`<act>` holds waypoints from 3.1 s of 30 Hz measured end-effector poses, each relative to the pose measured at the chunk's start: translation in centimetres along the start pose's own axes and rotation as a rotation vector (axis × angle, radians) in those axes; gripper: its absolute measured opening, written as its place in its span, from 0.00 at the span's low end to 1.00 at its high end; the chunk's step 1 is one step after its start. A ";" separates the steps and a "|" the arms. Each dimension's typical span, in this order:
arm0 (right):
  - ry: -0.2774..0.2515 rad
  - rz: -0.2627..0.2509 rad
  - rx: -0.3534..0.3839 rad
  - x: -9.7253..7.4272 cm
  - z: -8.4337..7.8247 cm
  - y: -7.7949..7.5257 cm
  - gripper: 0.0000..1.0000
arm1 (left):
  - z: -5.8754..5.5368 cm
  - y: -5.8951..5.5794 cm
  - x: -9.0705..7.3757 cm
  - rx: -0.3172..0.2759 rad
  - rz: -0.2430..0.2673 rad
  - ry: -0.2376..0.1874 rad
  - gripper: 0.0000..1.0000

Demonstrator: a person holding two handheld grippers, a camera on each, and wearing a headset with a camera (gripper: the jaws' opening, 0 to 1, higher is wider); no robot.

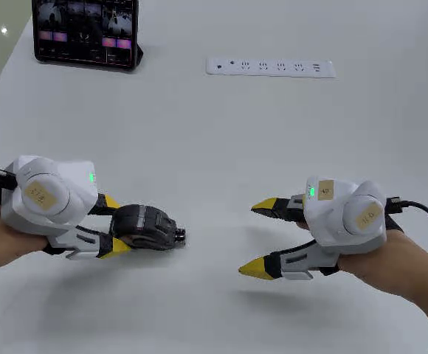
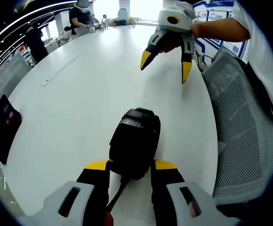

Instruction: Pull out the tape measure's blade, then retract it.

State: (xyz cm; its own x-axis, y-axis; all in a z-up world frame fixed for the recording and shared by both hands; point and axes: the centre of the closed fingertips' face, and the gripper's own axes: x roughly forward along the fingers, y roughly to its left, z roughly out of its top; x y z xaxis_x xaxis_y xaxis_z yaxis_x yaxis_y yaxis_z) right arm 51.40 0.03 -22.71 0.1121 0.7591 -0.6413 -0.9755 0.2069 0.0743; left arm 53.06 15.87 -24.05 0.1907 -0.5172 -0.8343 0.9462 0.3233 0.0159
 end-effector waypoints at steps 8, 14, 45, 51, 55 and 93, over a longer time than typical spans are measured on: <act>-0.003 0.004 0.000 0.4 0.1 0.1 0.56 | 0.0 0.2 0.3 0.009 -0.004 0.006 0.28; -0.010 0.005 0.002 0.7 0.1 0.1 0.53 | -0.1 0.2 0.5 0.019 -0.008 0.012 0.28; -0.069 0.087 -0.051 6.2 2.2 -0.3 0.36 | 0.0 0.4 0.7 0.001 0.021 0.005 0.27; -0.087 0.099 -0.059 7.0 2.8 -0.1 0.32 | 0.1 0.3 0.8 0.021 0.019 0.005 0.27; -0.088 0.104 -0.065 7.9 2.9 0.2 0.29 | 0.1 0.2 0.8 0.025 0.025 0.002 0.27; -0.105 0.092 -0.089 10.0 3.2 0.4 0.11 | 0.0 0.4 1.0 0.108 -0.004 0.006 0.26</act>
State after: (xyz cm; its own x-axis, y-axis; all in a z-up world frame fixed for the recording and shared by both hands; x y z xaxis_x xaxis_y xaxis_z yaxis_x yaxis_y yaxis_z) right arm 52.77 9.65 -26.64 0.0357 0.8335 -0.5514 -0.9950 0.0813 0.0585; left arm 53.57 15.49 -24.84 0.1854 -0.5137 -0.8377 0.9697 0.2337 0.0713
